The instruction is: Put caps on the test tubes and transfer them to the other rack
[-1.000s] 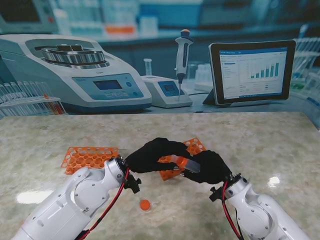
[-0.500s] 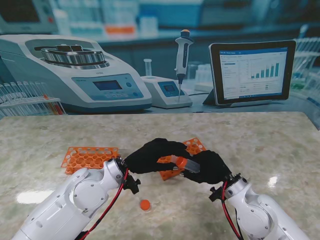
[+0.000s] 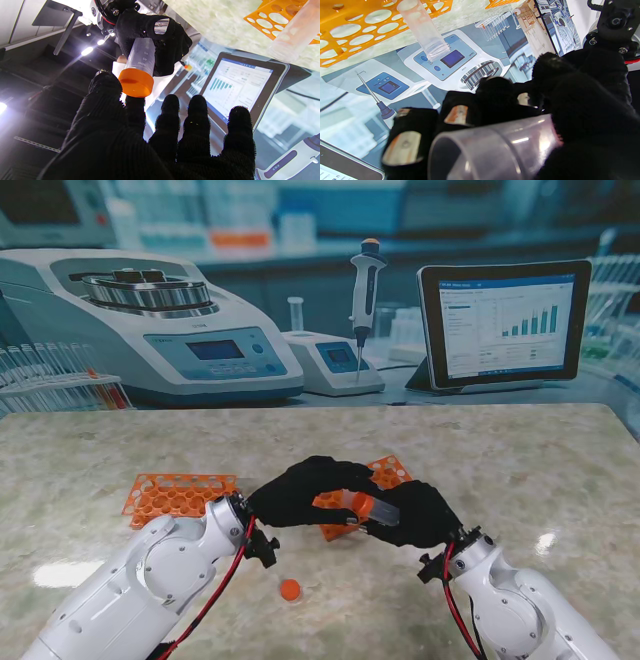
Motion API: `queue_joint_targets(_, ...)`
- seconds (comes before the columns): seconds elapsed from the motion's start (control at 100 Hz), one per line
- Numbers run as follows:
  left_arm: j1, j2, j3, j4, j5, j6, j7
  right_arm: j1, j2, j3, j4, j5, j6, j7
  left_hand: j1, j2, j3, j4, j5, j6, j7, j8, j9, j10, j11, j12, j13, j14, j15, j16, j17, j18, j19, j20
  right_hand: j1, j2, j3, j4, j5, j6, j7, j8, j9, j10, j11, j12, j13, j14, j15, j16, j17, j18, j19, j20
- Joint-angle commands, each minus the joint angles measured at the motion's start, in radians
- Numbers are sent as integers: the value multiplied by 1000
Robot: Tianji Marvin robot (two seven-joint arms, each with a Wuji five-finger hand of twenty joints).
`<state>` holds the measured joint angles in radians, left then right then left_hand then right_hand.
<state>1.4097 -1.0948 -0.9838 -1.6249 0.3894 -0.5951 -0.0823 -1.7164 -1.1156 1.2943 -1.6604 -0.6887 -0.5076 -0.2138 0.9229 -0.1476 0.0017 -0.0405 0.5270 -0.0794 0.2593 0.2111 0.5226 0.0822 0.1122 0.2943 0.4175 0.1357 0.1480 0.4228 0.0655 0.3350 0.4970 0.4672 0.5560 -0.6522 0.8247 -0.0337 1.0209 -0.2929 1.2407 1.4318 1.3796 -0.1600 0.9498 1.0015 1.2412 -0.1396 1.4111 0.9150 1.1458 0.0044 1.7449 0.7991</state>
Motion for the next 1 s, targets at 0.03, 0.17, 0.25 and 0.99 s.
queue_joint_targets(0.03,-2,0,6,-8,-19,8,-6,-4,-4,-3,-5,3,0,2,-32,58,-18,26,-7,14,-26,-21,-38,-10,-25,-38,-34,-15,-21,-20,-23,-2,-47,-16,48,15,1,13,27,-66,61,32,45,11,9,11,86,-140,135,45,28,-13,105,5)
queue_joint_targets(0.17,-7,-3,13,-10,-31,16,-5,-4,-4,-3,-5,3,0,3,-54,94,-18,27,-31,57,-51,-33,-55,-8,-28,-37,-41,-16,-23,-20,-27,-6,-56,-13,48,16,1,13,27,-66,61,32,45,11,9,11,86,-140,135,45,28,-13,105,5)
queue_joint_targets(0.25,-7,-3,14,-12,-34,18,-5,-4,-4,-2,-5,3,0,2,-61,107,-18,27,-44,82,-65,-40,-65,-4,-30,-37,-46,-18,-24,-19,-28,-8,-60,-11,48,16,1,13,27,-66,61,32,45,11,8,11,85,-140,135,45,28,-13,105,5)
queue_joint_targets(0.99,15,-5,-6,-21,30,24,30,-3,-4,-3,-4,1,0,-1,-58,-45,-4,27,-173,249,78,296,-159,4,-2,40,-56,-39,-7,10,-25,-14,-75,21,49,16,1,14,27,-66,60,32,43,11,10,11,86,-140,134,45,28,-13,105,5)
